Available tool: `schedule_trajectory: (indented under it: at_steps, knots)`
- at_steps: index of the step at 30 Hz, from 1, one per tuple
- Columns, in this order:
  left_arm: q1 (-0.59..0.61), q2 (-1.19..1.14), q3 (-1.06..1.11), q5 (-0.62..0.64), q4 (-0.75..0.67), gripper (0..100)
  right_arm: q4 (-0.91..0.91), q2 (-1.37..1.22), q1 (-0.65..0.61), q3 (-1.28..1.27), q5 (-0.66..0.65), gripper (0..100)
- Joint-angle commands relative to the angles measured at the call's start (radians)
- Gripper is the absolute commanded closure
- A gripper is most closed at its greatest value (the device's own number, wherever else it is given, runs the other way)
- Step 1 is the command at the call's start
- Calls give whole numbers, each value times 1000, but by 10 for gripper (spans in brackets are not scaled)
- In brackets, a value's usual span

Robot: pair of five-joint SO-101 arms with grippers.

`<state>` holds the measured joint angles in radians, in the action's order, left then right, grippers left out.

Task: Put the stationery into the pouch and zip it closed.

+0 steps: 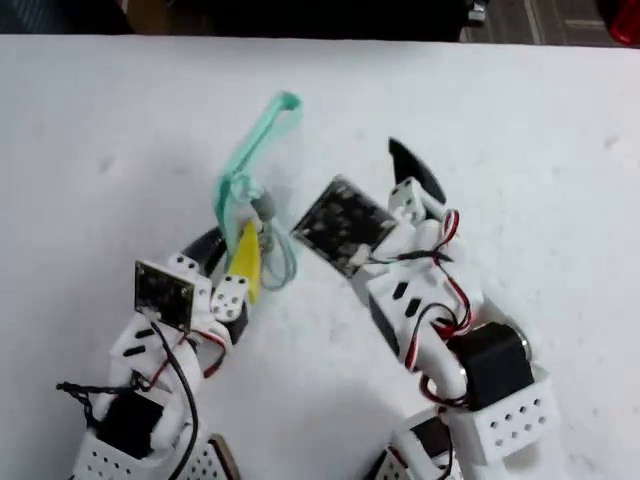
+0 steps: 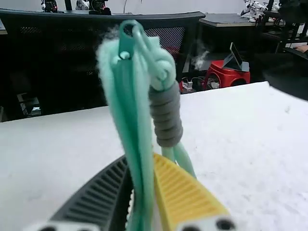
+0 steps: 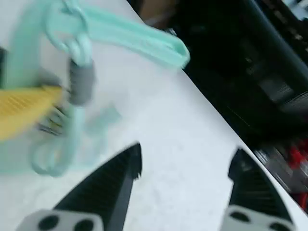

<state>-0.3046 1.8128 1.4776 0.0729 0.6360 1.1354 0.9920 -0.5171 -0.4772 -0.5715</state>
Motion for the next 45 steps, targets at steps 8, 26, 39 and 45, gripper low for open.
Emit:
schedule_trajectory:
  at_steps: [8, 26, 39, 45]
  knots:
    - [-1, 12, -12, 6, 38, 979, -64, -134, -226, 52, 167, 727]
    - [-70, 13, -14, -57, 81, 978, -166, -325, -341, 187, 31, 851]
    - [-50, 13, -71, -54, 129, 910, -71, -320, -323, 227, -114, 981]
    - [18, 13, -163, 6, 215, 840, -48, -257, -263, 222, -112, 981]
